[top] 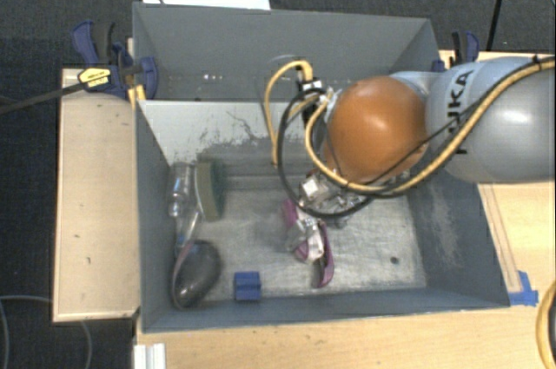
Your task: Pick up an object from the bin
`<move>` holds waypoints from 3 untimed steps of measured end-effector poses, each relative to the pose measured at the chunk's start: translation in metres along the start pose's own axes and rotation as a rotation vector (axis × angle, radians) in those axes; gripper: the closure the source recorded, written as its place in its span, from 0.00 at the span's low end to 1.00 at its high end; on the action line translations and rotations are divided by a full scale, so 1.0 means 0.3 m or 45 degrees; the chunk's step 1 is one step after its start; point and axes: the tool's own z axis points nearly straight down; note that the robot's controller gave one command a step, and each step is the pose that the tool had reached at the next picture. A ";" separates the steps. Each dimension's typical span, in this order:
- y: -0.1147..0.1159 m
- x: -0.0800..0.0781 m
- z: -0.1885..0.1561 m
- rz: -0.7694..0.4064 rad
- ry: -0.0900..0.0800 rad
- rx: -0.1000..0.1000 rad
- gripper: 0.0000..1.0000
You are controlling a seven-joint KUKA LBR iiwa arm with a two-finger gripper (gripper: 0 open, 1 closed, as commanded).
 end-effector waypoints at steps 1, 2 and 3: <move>0.000 -0.001 -0.002 0.010 0.000 -0.004 1.00; -0.048 0.006 -0.429 -0.028 0.003 0.007 1.00; -0.043 0.005 -0.415 -0.026 0.000 -0.003 0.00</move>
Offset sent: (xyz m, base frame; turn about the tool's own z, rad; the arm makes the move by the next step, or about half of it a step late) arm 0.0000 0.0000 0.0000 0.0000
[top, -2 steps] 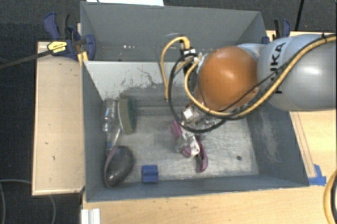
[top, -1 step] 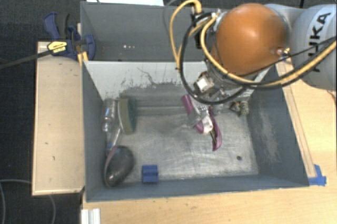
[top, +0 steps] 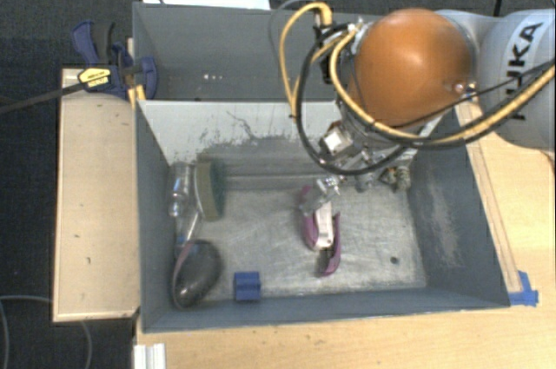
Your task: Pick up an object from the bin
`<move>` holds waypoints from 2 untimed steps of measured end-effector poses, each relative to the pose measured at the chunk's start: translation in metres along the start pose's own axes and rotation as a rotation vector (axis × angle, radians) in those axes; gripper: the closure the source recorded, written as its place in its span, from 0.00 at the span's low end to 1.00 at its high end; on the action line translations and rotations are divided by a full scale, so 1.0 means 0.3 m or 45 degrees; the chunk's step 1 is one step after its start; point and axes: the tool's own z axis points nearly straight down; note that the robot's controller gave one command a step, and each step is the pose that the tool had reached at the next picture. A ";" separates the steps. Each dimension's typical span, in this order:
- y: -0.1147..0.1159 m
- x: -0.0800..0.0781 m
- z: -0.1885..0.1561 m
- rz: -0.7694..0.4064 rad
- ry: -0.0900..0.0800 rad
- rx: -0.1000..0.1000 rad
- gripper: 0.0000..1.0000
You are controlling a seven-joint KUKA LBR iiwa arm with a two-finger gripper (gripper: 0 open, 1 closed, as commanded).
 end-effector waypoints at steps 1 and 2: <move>0.046 0.061 0.172 -0.270 -0.001 -0.004 0.00; 0.248 -0.121 0.252 0.141 -0.001 -0.002 0.00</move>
Offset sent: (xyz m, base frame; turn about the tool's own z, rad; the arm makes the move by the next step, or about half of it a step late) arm -0.0061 -0.0219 -0.0504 -0.2147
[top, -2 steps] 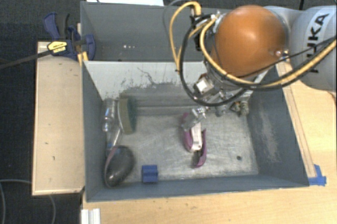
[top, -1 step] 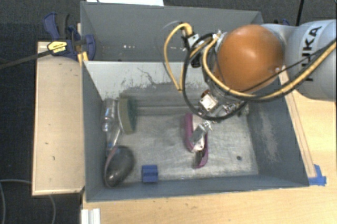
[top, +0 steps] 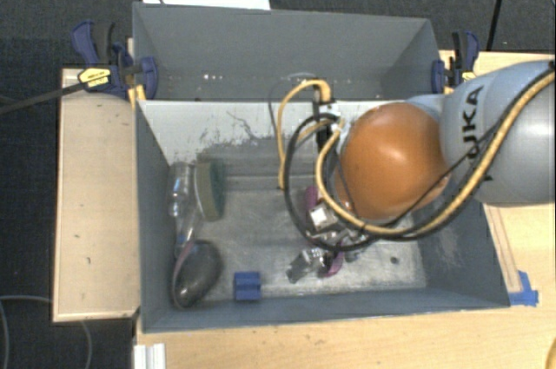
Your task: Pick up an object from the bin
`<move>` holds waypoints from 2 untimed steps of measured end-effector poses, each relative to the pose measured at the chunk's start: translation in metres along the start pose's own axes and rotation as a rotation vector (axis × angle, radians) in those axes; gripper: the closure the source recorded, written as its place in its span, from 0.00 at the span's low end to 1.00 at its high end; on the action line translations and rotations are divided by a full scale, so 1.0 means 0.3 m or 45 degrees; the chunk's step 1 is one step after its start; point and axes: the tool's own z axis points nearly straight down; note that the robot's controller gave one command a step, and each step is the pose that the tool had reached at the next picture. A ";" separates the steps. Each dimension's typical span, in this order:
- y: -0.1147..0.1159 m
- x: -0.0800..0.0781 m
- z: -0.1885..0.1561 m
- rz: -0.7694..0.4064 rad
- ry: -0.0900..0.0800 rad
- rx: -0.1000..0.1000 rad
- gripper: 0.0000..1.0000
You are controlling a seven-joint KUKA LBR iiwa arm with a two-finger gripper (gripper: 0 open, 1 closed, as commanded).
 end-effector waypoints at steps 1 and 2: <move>-0.127 0.048 0.031 0.107 0.001 0.008 0.00; -0.160 0.072 0.116 0.189 0.001 0.005 0.00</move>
Offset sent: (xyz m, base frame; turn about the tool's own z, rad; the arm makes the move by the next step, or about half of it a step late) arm 0.0391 -0.0060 -0.0093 0.0855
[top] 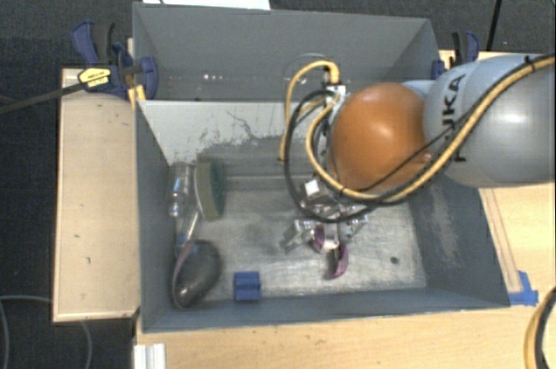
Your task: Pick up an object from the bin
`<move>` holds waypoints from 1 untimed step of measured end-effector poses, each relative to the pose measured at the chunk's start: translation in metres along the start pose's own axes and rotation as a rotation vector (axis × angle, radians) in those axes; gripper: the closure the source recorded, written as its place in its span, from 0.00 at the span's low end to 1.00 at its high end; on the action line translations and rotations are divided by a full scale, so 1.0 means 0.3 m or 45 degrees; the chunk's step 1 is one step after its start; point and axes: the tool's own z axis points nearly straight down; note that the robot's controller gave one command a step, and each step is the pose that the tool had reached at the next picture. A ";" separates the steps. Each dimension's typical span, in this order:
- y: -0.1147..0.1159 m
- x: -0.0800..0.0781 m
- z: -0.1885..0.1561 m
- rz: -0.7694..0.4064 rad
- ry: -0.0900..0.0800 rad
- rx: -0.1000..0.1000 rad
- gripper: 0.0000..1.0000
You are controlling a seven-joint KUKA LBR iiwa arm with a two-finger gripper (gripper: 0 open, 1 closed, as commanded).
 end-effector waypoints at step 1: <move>-0.022 0.031 -0.012 -0.236 0.000 0.000 0.00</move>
Offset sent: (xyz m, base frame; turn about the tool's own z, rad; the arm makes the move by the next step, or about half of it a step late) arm 0.0071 -0.0095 0.0029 -0.1869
